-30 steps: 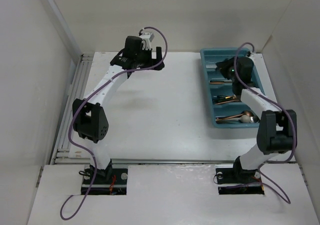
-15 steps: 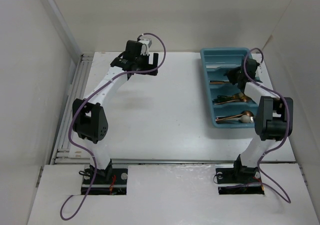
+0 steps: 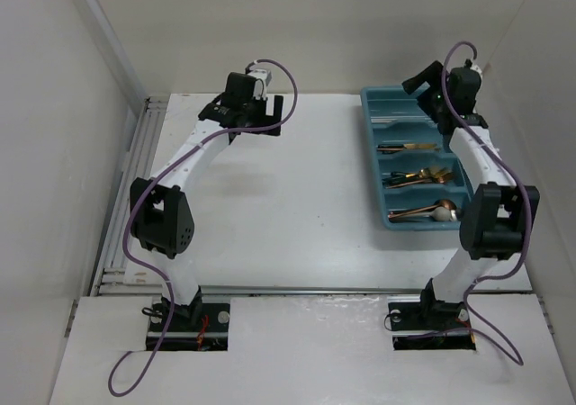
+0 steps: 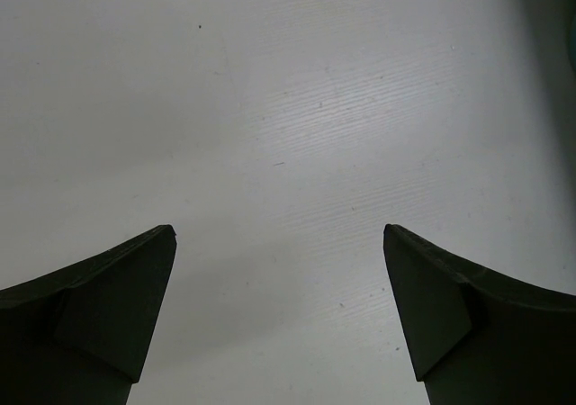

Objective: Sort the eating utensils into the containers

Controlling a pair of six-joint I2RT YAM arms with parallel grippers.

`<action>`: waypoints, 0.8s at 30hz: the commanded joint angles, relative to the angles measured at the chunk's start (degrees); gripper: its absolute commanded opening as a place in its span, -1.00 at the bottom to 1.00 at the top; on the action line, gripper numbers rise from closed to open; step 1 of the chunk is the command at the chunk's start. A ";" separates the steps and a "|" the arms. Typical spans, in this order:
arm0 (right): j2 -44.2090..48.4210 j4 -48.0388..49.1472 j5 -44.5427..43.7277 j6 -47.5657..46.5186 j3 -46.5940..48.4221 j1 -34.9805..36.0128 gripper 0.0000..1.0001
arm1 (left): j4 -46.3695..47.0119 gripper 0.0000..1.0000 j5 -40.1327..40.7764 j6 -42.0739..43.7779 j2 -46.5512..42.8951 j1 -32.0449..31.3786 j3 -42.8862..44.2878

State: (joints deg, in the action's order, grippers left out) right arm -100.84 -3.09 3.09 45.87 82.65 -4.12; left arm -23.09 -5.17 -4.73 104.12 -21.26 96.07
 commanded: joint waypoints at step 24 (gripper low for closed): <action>57.40 -18.81 -39.57 -64.15 -8.01 -12.32 1.00 | 4.28 1.00 8.87 -0.54 -16.22 7.28 -10.29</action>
State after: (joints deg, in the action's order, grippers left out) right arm -46.00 -27.22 -33.76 -13.52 78.89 -16.62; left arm -23.11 7.49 -4.58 91.13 -13.82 86.85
